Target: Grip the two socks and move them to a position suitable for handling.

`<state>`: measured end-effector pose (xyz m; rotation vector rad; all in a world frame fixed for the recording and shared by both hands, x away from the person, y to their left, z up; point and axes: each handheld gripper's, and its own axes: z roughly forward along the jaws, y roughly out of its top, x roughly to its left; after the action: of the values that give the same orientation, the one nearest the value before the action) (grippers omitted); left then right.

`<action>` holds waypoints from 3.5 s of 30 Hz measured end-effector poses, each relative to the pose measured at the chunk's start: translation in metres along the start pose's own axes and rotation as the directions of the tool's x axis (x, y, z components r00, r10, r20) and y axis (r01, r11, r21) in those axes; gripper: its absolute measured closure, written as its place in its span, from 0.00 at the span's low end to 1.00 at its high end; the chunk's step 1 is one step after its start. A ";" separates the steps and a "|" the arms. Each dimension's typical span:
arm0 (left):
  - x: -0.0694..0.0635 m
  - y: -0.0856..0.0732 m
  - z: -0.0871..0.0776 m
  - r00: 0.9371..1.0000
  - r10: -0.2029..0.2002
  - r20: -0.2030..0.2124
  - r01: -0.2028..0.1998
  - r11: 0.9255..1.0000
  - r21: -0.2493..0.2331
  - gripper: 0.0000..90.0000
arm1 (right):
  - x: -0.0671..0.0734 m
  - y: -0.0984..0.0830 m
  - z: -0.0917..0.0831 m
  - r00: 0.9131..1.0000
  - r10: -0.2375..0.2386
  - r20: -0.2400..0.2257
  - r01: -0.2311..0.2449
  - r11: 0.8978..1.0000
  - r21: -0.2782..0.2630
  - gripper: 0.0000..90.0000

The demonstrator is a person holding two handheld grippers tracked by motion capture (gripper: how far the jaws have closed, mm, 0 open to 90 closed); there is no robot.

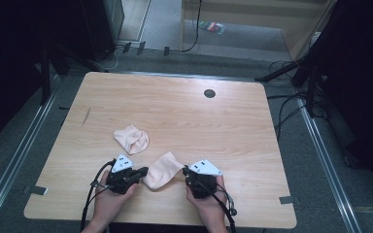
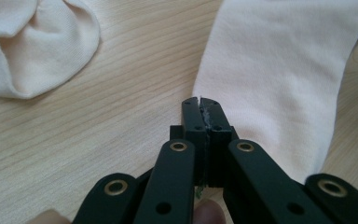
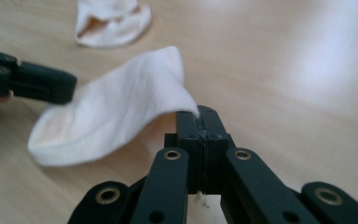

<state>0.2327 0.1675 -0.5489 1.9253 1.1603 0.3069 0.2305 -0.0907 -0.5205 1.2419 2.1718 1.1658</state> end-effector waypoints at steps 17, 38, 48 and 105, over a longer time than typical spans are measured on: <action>0.006 -0.001 0.000 1.000 -0.012 -0.018 0.013 1.000 0.006 1.00 | 0.056 -0.014 0.021 0.915 -0.326 -0.237 0.334 0.943 -0.006 0.78; 0.007 -0.002 0.000 1.000 -0.002 -0.026 0.002 1.000 0.011 1.00 | 0.016 0.006 0.045 0.961 0.059 -0.271 -0.044 0.997 0.060 0.67; 0.006 -0.002 0.001 1.000 0.001 -0.027 -0.001 1.000 0.011 1.00 | 0.023 0.002 0.047 0.969 0.050 -0.242 -0.026 0.995 0.101 0.97; 0.012 -0.004 -0.013 0.998 0.046 -0.030 -0.044 0.996 0.080 1.00 | -0.021 -0.009 -0.001 0.999 0.027 -0.018 -0.023 0.982 0.187 1.00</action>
<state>0.2290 0.1855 -0.5467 2.0241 1.1665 0.3208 0.2364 -0.1113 -0.5289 1.3425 2.3312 1.0066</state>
